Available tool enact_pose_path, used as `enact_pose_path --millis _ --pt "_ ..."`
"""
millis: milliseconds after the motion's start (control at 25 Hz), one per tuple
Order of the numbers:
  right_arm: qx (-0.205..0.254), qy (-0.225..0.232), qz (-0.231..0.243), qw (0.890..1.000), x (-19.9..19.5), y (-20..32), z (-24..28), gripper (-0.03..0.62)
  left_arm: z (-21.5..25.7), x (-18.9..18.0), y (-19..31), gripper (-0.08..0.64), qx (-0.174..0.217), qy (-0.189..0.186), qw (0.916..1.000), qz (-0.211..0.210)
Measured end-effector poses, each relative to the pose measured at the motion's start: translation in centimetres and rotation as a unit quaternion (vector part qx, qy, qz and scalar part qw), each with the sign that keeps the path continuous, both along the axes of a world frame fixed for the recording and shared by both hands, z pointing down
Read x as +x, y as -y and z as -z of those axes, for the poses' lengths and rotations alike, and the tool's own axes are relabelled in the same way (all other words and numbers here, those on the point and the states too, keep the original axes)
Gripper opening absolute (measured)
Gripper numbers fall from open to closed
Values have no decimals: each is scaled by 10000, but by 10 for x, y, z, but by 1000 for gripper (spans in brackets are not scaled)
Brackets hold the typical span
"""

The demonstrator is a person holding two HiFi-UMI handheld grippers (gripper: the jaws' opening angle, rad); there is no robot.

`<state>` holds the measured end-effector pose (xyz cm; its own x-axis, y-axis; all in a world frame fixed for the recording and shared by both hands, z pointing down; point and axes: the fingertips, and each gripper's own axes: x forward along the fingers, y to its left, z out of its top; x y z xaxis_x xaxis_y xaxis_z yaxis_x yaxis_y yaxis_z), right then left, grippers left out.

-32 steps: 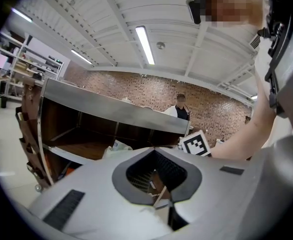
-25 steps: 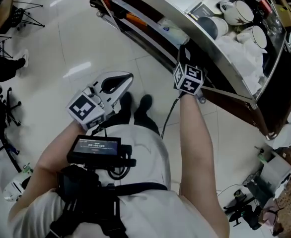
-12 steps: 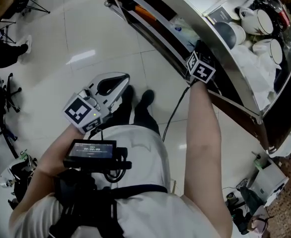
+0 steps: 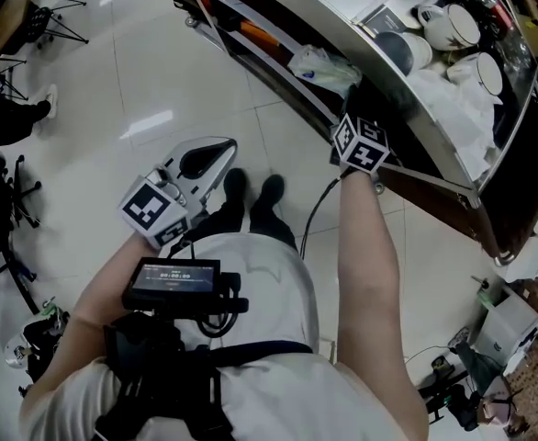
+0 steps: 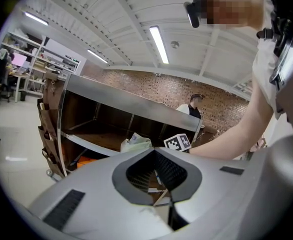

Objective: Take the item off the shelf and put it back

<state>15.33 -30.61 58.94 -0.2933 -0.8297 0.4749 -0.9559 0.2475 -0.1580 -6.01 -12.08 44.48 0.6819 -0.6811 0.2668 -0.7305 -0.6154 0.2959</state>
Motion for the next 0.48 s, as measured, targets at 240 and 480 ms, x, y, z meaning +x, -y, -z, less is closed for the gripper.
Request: enact_pose_path --millis 240,480 --pt "-29 349 -79 9994 -2 -45 20 12 5 -2 -10 6 55 24 9999 -87" --pt "3 753 -212 9969 -10 -90 52 12 10 -9 -16 6 60 101 9998 -182"
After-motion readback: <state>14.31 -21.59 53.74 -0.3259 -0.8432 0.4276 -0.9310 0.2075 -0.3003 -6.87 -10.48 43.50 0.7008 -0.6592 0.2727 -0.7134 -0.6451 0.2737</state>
